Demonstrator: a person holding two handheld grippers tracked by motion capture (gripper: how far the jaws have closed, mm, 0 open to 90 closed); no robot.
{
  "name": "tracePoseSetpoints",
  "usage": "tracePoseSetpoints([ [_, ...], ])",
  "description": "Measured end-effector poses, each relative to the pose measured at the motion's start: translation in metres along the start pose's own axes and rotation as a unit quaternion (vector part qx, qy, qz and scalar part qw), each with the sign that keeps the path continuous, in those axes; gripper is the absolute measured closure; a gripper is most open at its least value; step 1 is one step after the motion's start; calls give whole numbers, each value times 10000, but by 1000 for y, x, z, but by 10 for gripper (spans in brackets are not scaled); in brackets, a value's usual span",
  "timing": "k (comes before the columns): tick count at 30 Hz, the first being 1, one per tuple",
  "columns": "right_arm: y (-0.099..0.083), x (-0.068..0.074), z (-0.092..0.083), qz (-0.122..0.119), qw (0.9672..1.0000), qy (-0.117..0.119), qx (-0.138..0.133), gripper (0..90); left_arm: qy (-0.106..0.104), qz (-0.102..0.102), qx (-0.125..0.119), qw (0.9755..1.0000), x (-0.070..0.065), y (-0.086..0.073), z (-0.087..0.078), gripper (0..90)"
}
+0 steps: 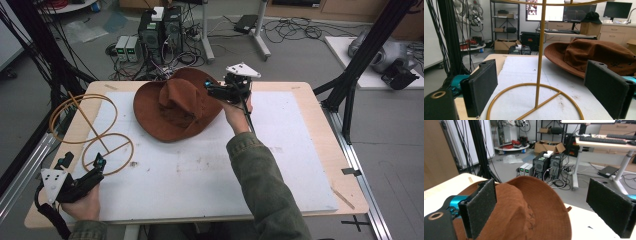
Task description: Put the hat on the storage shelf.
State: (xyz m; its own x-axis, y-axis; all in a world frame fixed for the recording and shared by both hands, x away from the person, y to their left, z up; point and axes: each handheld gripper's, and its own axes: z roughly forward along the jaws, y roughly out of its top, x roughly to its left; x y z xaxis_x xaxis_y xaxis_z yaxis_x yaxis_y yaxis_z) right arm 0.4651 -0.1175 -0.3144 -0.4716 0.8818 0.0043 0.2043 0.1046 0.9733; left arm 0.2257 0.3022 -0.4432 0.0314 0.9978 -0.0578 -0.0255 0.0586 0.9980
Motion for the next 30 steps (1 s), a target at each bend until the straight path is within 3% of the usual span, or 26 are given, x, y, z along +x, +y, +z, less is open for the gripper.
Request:
tracePoseSetpoints([
  [5, -13, 15, 16, -203, 9998, 20, 72, 87, 24, -27, -4, 10000, 2, 0, 0, 121],
  [8, -21, 25, 23, -205, 9998, 51, 25, 87, 28, -43, -2, 10000, 2, 0, 0, 121],
  [15, -49, 48, 39, -191, 9994, 163, 243, 86, 47, -98, -13, 9999, 4, -1, 0, 121],
  [21, -75, 58, 48, -155, 9980, 316, 518, 87, 67, -137, -10, 9999, 6, -1, 0, 121],
  [30, -97, 70, 62, -295, 9945, 416, 918, 88, 61, -165, -12, 9998, 8, -2, 1, 123],
])
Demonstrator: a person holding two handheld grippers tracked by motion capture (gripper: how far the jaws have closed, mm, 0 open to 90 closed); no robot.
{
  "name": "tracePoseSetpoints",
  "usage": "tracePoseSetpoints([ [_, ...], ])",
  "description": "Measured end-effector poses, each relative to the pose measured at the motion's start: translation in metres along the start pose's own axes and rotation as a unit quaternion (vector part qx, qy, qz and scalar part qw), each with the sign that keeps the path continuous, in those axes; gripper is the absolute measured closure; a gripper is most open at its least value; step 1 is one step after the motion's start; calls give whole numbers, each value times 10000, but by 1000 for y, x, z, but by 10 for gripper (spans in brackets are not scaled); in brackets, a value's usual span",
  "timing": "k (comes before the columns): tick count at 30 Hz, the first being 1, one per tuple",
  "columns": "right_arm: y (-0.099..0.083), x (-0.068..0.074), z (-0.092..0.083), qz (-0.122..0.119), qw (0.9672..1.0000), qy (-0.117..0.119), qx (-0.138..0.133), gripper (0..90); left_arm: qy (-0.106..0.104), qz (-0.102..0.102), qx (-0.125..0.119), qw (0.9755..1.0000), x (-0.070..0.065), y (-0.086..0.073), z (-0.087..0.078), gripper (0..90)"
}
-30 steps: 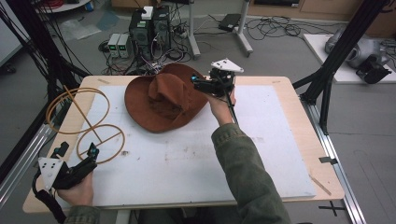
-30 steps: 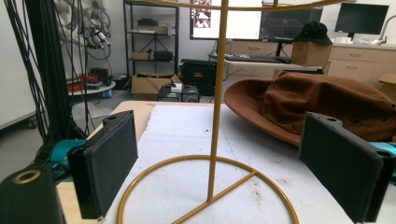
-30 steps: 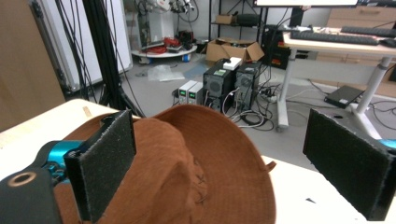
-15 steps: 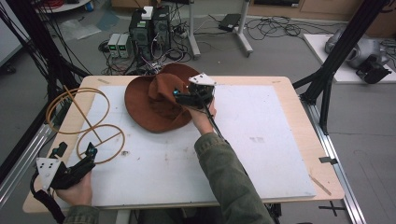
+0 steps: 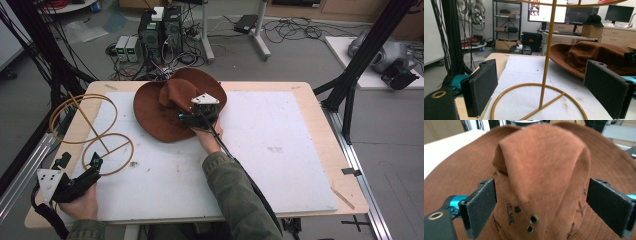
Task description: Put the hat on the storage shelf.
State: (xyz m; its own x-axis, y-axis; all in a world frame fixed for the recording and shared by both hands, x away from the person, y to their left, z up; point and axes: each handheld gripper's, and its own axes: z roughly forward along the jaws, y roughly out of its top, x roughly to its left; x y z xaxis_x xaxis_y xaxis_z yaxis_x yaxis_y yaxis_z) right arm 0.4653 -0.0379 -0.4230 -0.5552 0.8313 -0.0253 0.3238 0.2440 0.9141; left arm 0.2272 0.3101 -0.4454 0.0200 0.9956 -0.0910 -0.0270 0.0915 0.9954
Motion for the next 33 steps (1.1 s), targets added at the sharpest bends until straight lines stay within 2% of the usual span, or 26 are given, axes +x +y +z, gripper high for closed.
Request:
tracePoseSetpoints([
  [3, -5, 1, 5, 5, 10000, -40, 79, 88, 2, -7, 3, 10000, 0, 0, 0, 123],
  [6, -8, 2, 8, -172, 9995, -236, 93, 88, -3, 10, 25, 10000, 1, -1, 1, 123],
  [8, -10, 2, 10, -166, 9994, -273, 128, 99, -16, 0, 30, 10000, 0, -1, 1, 123],
  [10, -12, 3, 11, -183, 9991, -289, 247, 200, -41, 13, 38, 10000, -1, -1, 2, 123],
  [11, -13, 3, 12, -137, 9992, -219, 314, 258, -51, 12, 35, 10000, -1, -1, 2, 123],
  [14, -13, 0, 11, -46, 9997, 66, 247, 522, -62, 12, 26, 10000, -2, -1, 2, 124],
  [15, -12, -1, 10, 98, 9996, 82, 267, 611, -62, 16, 37, 10000, -1, -1, 2, 123],
  [19, -11, -3, 9, 211, 9989, 39, 422, 863, -74, -7, 39, 10000, -1, -1, 2, 123],
  [22, -11, -4, 8, 548, 9974, -33, 457, 883, -82, -7, 38, 10000, -1, -1, 2, 123],
  [24, -11, -3, 8, 622, 9972, -33, 421, 886, -81, -5, 41, 10000, -1, -1, 2, 123],
  [27, -13, -1, 7, 487, 9984, -63, 296, 889, -84, -8, 36, 10000, 0, -1, 2, 123],
  [33, -14, 3, 3, 451, 9987, -204, 114, 889, -95, -25, 33, 9999, 0, -1, 2, 123],
])
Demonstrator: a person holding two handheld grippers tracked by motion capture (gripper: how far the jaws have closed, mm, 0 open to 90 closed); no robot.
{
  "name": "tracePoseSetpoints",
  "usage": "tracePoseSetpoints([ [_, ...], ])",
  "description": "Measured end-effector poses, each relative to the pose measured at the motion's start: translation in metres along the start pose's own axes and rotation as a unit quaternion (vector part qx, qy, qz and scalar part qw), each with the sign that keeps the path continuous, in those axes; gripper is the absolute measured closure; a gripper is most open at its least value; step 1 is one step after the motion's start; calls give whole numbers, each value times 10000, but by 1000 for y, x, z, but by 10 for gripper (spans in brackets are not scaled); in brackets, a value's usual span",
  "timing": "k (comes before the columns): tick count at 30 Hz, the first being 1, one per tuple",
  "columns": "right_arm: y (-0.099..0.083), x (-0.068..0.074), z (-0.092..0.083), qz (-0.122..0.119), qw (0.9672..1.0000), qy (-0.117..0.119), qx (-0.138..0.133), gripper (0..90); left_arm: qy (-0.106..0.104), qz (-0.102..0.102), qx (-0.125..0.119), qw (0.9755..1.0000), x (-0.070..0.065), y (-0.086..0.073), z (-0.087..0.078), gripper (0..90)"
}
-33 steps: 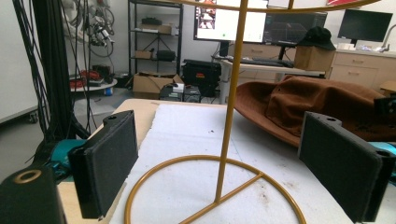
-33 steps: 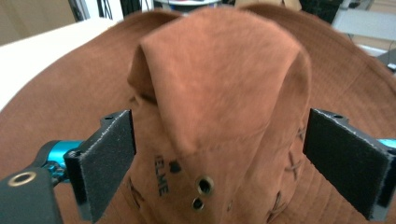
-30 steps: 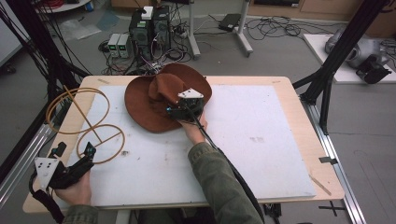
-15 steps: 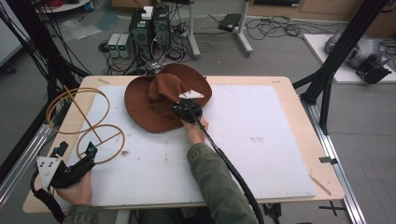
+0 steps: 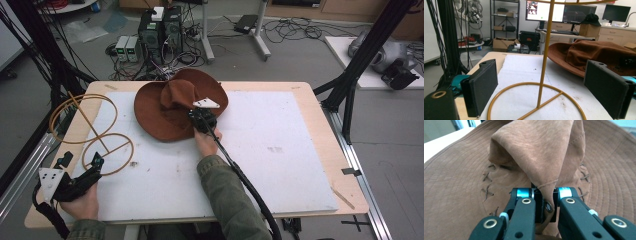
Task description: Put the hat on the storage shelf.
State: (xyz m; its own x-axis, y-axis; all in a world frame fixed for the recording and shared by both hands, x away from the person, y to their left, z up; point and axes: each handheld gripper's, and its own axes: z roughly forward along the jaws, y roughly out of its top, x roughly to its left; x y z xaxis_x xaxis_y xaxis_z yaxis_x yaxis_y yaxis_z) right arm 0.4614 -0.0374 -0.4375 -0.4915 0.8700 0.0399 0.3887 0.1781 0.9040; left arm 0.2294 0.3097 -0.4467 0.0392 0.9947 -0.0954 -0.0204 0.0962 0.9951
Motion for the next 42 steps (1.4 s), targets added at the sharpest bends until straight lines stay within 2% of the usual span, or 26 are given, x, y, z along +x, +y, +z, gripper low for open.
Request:
tracePoseSetpoints([
  [4, 3, 0, -4, -14, 9999, -138, -76, 889, -5, 7, 2, 10000, 0, 0, 0, 123],
  [11, 13, -8, -18, 172, 9989, -102, -418, 887, -7, 7, -1, 10000, -1, 0, 0, 123],
  [14, 20, -11, -27, 188, 9975, -56, -675, 887, -6, 12, 8, 10000, -1, 0, 0, 123],
  [19, 33, -19, -44, 356, 9939, 35, -1046, 887, -4, 19, 9, 10000, -1, 0, 0, 123],
  [24, 43, -27, -58, 495, 9878, 174, -1469, 887, -8, 9, 6, 10000, -1, 0, 0, 123],
  [32, 56, -27, -80, 547, 9744, 485, -2126, 886, -22, 30, 14, 10000, -1, -1, 0, 123],
  [36, 61, -25, -87, 620, 9693, 681, -2281, 886, -23, 20, 0, 10000, -1, -1, 0, 123],
  [42, 75, -15, -96, 487, 9655, 926, -2383, 886, -11, 10, -7, 10000, -1, -1, 0, 123],
])
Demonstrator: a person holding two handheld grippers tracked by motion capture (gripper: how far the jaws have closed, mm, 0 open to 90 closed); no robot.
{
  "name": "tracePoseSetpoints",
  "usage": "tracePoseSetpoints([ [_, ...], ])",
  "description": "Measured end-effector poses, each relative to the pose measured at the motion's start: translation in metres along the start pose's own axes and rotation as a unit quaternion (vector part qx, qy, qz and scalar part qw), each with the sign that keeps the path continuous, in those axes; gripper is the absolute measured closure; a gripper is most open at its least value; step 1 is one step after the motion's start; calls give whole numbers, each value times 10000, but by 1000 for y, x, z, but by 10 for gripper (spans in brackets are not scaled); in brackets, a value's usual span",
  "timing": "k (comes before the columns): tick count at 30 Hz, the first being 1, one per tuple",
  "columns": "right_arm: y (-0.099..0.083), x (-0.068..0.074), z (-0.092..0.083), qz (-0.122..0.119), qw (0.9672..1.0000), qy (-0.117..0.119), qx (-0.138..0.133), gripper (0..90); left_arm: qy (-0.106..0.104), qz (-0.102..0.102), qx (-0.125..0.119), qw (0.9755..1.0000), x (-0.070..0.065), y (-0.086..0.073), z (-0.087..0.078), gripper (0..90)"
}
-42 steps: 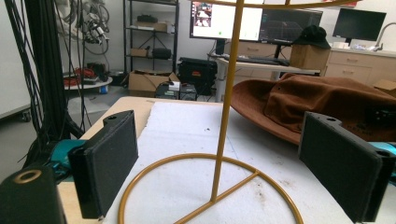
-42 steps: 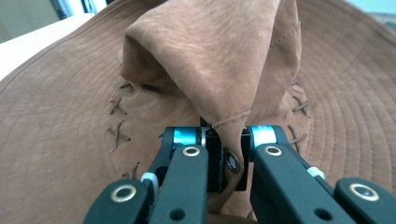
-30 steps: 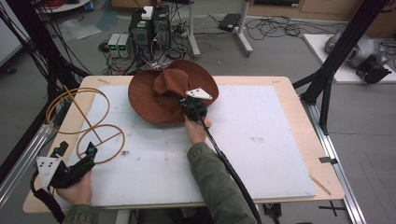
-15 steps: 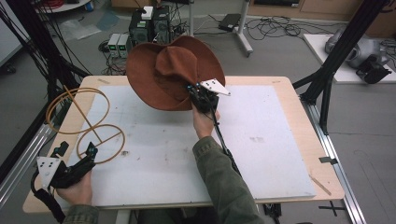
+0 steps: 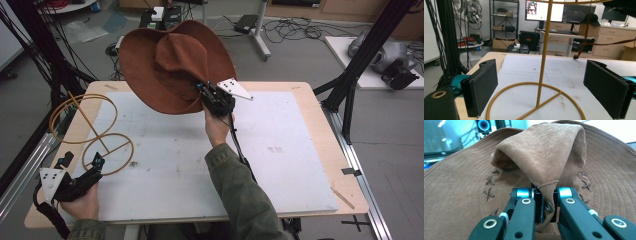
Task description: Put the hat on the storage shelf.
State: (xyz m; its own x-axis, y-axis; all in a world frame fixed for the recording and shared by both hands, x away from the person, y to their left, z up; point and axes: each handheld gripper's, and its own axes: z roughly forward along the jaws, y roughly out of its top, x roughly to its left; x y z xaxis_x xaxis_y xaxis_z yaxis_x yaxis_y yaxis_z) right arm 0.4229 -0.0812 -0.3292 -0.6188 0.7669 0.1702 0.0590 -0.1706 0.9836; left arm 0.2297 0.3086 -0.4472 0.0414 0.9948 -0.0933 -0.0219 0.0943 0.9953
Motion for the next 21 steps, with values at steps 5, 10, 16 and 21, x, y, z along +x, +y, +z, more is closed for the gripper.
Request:
tracePoseSetpoints([
  [5, 11, 19, 3, -24, 9994, 353, -50, 886, 3, -29, -7, 10000, 0, 0, 0, 123],
  [10, 25, 43, 6, -52, 9970, 766, -109, 886, 1, -38, -15, 10000, 0, 0, -1, 123],
  [16, 36, 67, 11, -103, 9935, 1122, -159, 886, -23, -58, -8, 10000, 0, 1, -2, 123],
  [21, 41, 86, 18, -89, 9905, 1359, -180, 886, -20, -75, -18, 10000, 2, 1, -4, 123],
])
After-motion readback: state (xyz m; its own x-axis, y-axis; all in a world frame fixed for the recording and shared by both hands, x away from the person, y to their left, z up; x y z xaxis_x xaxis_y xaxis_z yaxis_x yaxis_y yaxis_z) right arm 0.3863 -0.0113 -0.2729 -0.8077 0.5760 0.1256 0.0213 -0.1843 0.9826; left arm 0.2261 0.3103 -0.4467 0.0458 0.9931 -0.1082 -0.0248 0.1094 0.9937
